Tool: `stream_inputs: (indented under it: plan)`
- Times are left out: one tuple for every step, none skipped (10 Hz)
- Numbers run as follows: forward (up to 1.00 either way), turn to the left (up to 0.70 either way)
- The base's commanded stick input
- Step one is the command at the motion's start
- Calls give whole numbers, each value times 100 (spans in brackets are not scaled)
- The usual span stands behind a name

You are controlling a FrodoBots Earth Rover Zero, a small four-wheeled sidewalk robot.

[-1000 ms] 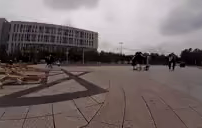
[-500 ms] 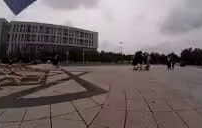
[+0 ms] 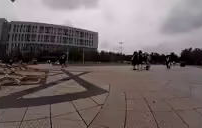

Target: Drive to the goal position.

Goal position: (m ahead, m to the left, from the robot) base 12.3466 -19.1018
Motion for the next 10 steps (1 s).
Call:
stream_inputs:
  plan:
    - [59, 1]
    - [59, -3]
    - [59, -7]
    - [59, -11]
    - [38, -31]
    - [0, -60]
    - [0, -60]
    - [0, -60]
    - [0, -60]
    - [0, -60]
